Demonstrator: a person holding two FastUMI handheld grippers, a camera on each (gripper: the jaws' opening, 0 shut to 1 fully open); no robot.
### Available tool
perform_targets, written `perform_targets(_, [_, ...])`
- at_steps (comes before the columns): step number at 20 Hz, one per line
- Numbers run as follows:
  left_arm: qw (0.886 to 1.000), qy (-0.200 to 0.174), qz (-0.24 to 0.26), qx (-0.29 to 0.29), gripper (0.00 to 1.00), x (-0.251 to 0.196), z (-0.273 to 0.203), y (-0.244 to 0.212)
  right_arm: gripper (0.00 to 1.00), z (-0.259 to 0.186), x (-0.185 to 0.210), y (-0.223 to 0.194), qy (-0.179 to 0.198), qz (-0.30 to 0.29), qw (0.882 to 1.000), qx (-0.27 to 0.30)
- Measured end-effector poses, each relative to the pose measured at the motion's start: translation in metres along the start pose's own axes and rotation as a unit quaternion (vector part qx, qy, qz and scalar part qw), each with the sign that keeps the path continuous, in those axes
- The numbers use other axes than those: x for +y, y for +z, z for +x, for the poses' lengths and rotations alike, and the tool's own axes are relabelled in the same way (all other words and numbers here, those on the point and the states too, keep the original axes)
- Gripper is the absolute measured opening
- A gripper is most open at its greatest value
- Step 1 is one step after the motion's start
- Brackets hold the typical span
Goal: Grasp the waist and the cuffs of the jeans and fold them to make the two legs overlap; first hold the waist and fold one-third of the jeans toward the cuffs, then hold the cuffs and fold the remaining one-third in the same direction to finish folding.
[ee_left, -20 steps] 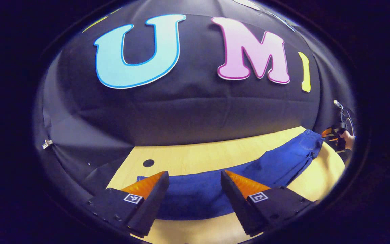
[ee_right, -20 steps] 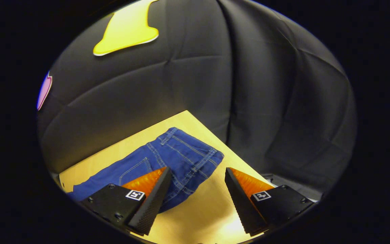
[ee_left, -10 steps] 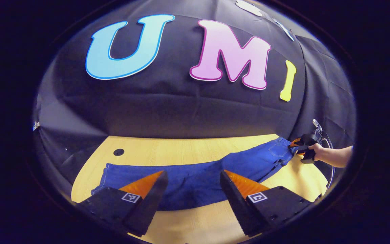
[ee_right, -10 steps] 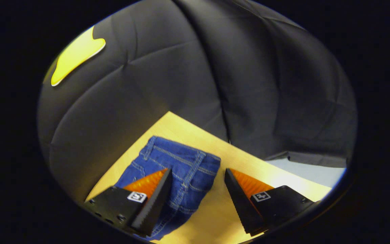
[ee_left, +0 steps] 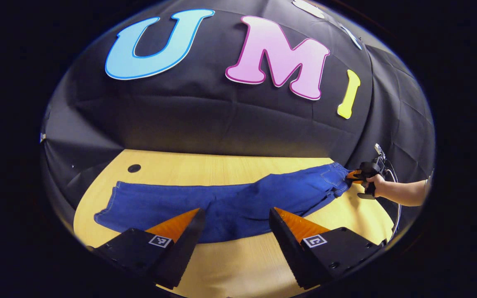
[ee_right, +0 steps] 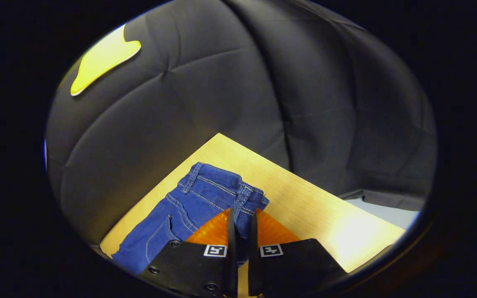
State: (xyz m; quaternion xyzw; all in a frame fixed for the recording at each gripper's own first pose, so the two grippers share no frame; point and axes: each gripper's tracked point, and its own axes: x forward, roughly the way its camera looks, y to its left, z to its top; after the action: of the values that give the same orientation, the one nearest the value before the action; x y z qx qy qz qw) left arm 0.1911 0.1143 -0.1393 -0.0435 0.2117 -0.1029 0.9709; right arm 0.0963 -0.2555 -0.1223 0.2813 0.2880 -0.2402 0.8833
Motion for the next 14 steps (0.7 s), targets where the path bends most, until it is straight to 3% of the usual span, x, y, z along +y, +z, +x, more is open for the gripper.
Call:
perform_targets(3, [1.000, -0.002, -0.001, -0.003, 0.99, -0.002, -0.001, 0.000, 0.14, -0.024, 0.020, 0.027, 0.011, -0.046, 0.997, -0.055])
perform_targets(7, [1.000, 0.003, -0.013, -0.021, 0.99, 0.003, -0.011, 0.006, 0.13, -0.080, 0.078, 0.067, 0.063, -0.093, 0.984, -0.139])
perform_targets(9, [1.000, 0.007, -0.014, -0.024, 0.96, 0.009, -0.019, 0.001, 0.13, -0.117, 0.088, 0.069, 0.097, -0.118, 0.973, -0.170])
perform_targets(14, [0.999, 0.011, -0.030, -0.027, 0.96, 0.024, -0.036, -0.014, 0.13, -0.146, 0.097, 0.051, 0.186, -0.188, 0.941, -0.210])
